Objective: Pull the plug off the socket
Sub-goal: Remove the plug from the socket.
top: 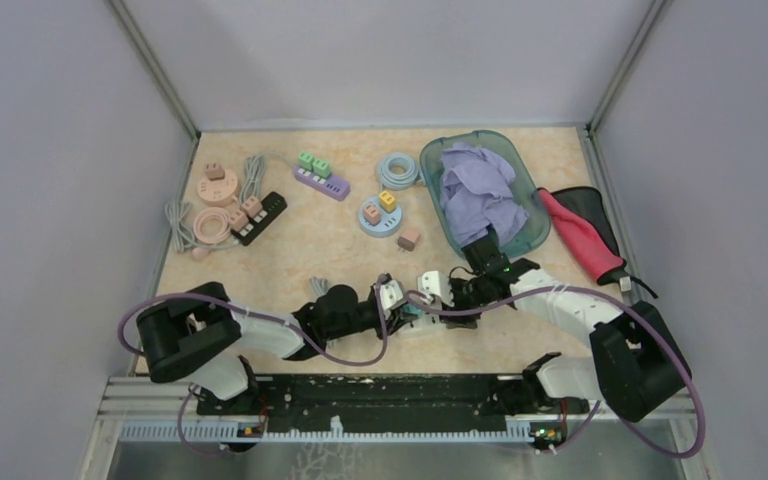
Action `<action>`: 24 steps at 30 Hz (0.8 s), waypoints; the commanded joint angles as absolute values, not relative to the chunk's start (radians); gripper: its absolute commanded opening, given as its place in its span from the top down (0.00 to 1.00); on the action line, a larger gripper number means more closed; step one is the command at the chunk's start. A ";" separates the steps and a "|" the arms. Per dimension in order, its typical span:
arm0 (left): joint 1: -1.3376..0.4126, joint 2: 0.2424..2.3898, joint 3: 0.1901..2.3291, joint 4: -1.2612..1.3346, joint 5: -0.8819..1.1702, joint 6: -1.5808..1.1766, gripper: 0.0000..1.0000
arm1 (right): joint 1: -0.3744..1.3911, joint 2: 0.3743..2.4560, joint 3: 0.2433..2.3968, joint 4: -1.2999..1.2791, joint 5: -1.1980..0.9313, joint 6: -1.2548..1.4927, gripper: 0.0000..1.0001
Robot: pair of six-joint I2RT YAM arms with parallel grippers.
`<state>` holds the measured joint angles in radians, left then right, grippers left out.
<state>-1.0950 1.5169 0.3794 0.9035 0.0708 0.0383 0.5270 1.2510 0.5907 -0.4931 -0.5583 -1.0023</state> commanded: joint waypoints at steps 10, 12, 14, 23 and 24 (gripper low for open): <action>-1.095 1.598 0.362 1.232 0.178 0.025 0.99 | 0.525 1.200 0.604 -0.491 -0.666 -0.930 0.19; -1.095 1.601 0.366 1.235 0.188 0.026 0.99 | 0.528 1.197 0.596 -0.472 -0.672 -0.930 0.19; -1.095 1.601 0.364 1.247 0.190 0.026 0.99 | 0.542 1.200 0.590 -0.455 -0.666 -0.932 0.20; -1.089 1.521 0.303 1.220 0.011 0.013 0.99 | 0.551 1.186 0.616 -0.471 -0.625 -0.914 0.22; -1.083 1.507 0.302 1.194 -0.003 0.004 0.99 | 0.551 1.181 0.625 -0.483 -0.621 -0.914 0.21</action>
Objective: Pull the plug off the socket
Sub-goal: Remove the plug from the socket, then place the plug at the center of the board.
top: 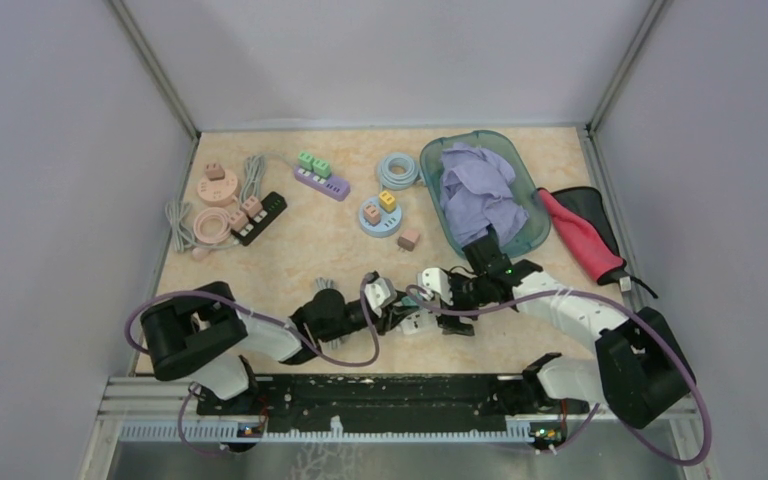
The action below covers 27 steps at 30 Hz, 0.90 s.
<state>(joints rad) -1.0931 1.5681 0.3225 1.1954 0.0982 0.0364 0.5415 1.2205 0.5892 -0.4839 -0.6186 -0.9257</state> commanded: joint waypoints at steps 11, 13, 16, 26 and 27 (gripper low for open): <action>-0.802 1.402 0.342 0.915 0.161 -0.312 0.99 | 0.510 1.112 0.652 -0.522 -0.597 -0.915 0.19; -0.752 1.420 0.369 0.883 0.209 -0.337 0.99 | 0.499 1.098 0.648 -0.522 -0.598 -0.919 0.19; -0.696 1.463 0.409 0.844 0.239 -0.383 0.98 | 0.489 1.090 0.645 -0.523 -0.597 -0.923 0.19; -0.551 1.704 0.605 0.726 0.309 -0.593 0.91 | 0.480 1.079 0.638 -0.520 -0.591 -0.930 0.19; -0.542 1.727 0.621 0.726 0.344 -0.608 0.90 | 0.480 1.079 0.637 -0.520 -0.591 -0.932 0.19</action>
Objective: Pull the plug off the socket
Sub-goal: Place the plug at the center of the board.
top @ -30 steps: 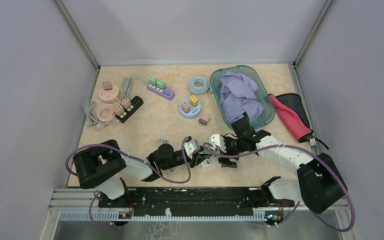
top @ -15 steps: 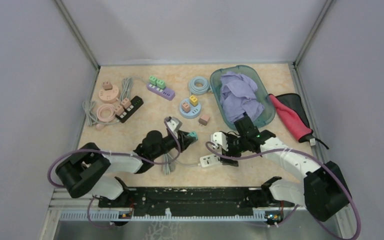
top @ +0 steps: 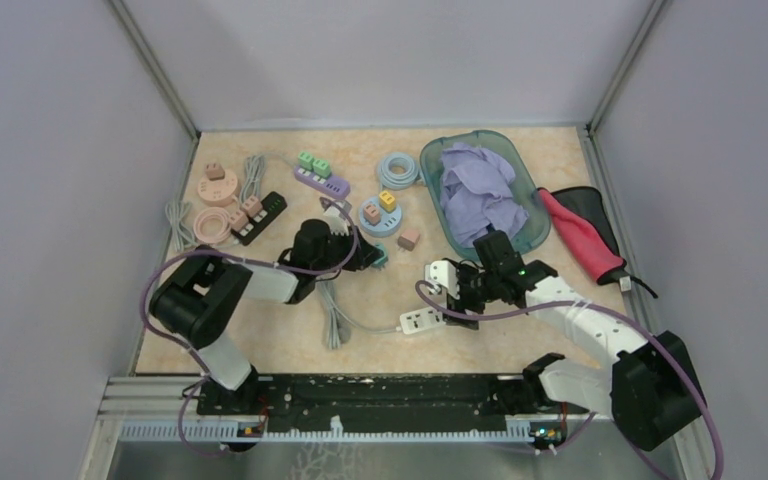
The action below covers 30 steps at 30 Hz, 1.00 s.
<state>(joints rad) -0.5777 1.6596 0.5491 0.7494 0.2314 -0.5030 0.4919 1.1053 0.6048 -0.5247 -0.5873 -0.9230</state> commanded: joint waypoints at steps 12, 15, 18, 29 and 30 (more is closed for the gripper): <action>-0.502 1.833 0.702 0.739 0.430 -0.651 0.26 | 0.480 1.076 0.634 -0.520 -0.586 -0.938 0.19; -0.502 1.791 0.693 0.705 0.407 -0.610 0.17 | 0.480 1.077 0.634 -0.520 -0.587 -0.939 0.19; -0.502 1.709 0.666 0.676 0.372 -0.560 0.16 | 0.479 1.074 0.634 -0.520 -0.586 -0.937 0.19; -0.496 1.327 0.514 0.528 0.262 -0.342 0.13 | 0.478 1.066 0.624 -0.520 -0.612 -0.949 0.19; -0.495 1.295 0.502 0.515 0.261 -0.337 0.13 | 0.477 1.063 0.620 -0.519 -0.625 -0.955 0.19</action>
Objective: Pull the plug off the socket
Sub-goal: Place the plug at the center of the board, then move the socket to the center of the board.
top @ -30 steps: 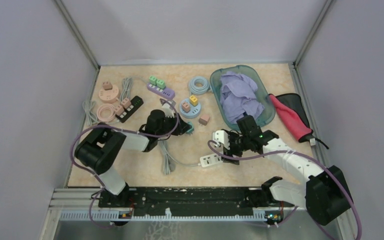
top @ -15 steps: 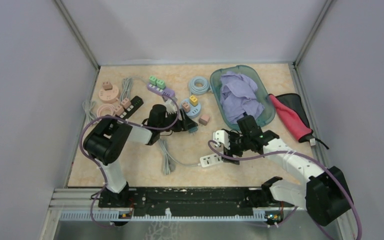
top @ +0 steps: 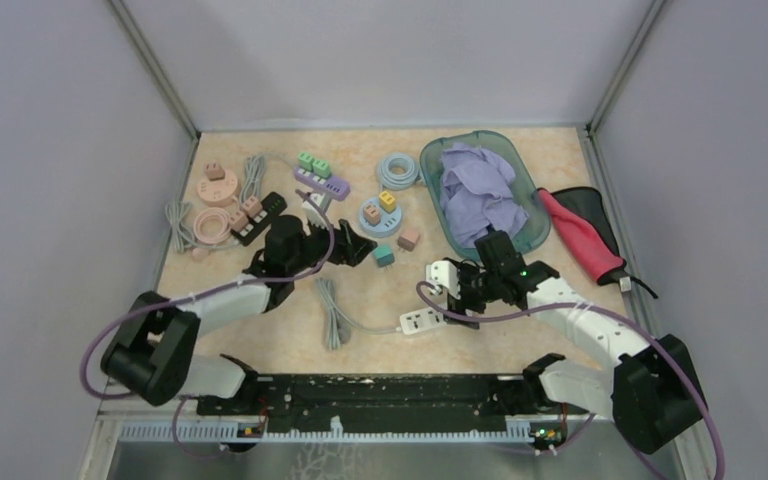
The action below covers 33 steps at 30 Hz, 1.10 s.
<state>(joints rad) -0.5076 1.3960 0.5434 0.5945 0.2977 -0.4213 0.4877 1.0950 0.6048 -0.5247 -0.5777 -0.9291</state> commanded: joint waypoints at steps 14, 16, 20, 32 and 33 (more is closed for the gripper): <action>-0.486 0.814 0.314 0.471 0.293 -0.498 0.00 | 0.593 1.140 0.575 -0.401 -0.643 -0.951 0.17; -0.485 0.740 0.327 0.407 0.284 -0.501 0.00 | 0.630 1.179 0.586 -0.386 -0.587 -0.927 0.14; -0.487 0.647 0.396 0.234 0.244 -0.456 0.00 | 0.678 1.225 0.599 -0.353 -0.520 -0.886 0.15; -0.486 0.576 0.654 -0.192 0.150 -0.094 0.00 | 0.713 1.288 0.630 -0.329 -0.458 -0.827 0.48; -0.486 0.571 0.631 -0.186 0.129 -0.078 0.00 | 0.713 1.286 0.629 -0.335 -0.451 -0.836 0.52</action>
